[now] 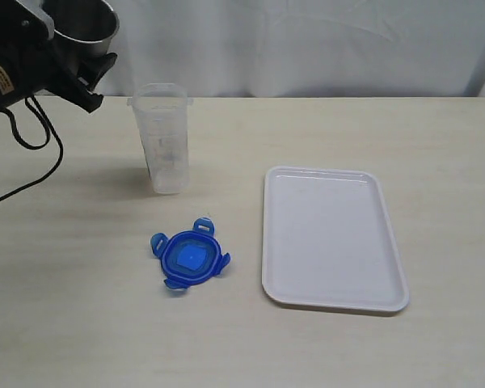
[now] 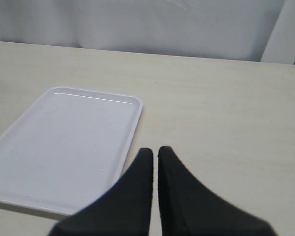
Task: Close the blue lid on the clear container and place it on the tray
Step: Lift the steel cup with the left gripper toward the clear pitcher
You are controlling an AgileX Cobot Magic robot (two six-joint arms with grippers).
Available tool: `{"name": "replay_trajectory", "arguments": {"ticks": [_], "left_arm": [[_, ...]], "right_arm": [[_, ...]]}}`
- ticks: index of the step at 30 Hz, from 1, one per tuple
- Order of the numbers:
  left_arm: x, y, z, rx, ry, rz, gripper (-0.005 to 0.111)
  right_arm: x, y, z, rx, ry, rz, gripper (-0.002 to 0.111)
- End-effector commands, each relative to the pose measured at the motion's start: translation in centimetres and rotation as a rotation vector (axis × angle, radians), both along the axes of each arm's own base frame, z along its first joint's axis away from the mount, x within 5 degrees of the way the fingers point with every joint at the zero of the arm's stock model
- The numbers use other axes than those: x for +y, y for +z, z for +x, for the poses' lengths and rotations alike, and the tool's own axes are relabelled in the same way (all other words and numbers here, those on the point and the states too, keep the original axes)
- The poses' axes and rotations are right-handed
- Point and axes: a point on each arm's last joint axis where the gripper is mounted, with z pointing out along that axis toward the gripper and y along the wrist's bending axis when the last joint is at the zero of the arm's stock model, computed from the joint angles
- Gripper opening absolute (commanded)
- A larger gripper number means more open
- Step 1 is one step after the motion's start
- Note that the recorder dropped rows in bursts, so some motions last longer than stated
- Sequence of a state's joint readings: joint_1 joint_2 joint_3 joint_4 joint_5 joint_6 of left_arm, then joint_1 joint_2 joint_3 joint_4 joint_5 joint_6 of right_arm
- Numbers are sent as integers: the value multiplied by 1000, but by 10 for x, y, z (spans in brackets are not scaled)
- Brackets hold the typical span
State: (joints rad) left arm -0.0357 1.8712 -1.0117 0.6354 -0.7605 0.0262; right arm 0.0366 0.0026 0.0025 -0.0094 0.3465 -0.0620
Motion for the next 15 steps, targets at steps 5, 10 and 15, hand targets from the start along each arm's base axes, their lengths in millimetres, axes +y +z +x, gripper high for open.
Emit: {"name": "replay_trajectory", "arguments": {"ticks": [5,10,15], "left_arm": [[-6,12,-1,-79,-82,72,0],[-6,12,-1,-92,-84,94,0],[-6,11,-2,-102,-91,119,0]], "right_arm": [[0,1,0,-10,2,-5,4],[0,1,0,-10,2,-5,4],[0,1,0,-10,2,-5,4]]}}
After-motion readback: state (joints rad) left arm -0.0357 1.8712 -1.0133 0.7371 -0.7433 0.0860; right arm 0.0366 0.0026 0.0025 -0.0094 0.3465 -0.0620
